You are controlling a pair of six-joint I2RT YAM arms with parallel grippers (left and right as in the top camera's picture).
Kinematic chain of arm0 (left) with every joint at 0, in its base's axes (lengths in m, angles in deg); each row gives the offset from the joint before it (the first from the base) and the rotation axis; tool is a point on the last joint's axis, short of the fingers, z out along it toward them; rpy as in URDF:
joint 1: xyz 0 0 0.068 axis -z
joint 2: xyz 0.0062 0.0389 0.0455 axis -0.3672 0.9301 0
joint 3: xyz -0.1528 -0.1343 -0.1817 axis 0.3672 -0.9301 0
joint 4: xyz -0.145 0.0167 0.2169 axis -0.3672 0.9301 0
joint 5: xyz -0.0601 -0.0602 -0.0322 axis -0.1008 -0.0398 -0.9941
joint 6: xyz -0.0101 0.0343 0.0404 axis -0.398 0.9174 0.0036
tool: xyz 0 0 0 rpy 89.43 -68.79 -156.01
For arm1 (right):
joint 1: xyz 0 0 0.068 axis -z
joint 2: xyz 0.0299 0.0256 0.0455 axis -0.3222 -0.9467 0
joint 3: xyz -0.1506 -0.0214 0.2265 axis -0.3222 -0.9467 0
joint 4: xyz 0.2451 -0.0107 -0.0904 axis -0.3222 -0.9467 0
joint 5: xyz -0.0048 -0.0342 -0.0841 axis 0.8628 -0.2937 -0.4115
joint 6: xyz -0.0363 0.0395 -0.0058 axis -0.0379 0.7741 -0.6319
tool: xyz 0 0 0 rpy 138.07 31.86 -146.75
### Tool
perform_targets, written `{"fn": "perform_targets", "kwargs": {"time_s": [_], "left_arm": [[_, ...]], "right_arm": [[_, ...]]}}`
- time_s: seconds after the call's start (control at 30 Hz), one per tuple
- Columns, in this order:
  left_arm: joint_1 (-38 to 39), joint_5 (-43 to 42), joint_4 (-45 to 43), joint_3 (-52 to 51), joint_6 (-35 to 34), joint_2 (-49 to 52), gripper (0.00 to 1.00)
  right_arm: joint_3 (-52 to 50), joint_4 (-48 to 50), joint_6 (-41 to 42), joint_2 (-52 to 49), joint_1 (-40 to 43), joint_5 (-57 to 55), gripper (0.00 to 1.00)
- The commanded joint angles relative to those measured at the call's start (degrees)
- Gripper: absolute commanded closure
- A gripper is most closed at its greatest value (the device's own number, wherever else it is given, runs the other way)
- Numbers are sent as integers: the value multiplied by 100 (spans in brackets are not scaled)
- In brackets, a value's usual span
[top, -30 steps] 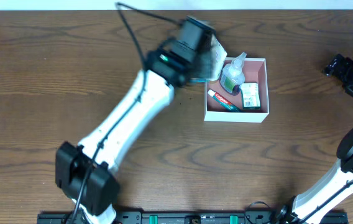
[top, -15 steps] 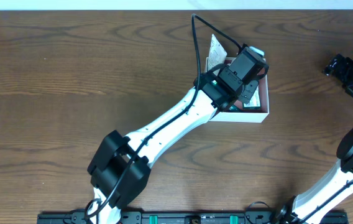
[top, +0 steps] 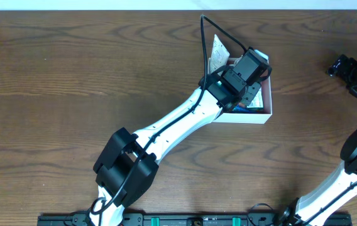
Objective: Pack container
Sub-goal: 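Lift the blue razor with left gripper and carry it into the box, then open left gripper to release the razor and lift out of box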
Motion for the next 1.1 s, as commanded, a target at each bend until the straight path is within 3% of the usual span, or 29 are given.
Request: {"fn": "perform_targets", "kwargs": {"time_s": [0.0,0.17,0.27,0.53,0.6,0.97,1.07], "left_arm": [[-37,166,173,-9,66,-37,48],[-201,841,953,-9,-151,-520,40],[-426,1220,1893,-11,-577,-949,35],[-1309,1292,4179,-11,-1939,-1652,34],[-1451,1233,4544,-11,-2002,-1703,2],[-1574,1200,4948,-13,-2000,-1692,2],[-1574,857,5021,-13,-2000,-1692,2]], "right_arm": [[-26,-2,63,142,20,-13,1],[-26,-2,63,142,20,-13,1],[-26,-2,63,142,20,-13,1],[-26,-2,63,142,20,-13,1],[-26,-2,63,142,26,-13,1],[-26,-2,63,142,22,-13,1],[-26,-2,63,142,22,-13,1]]}}
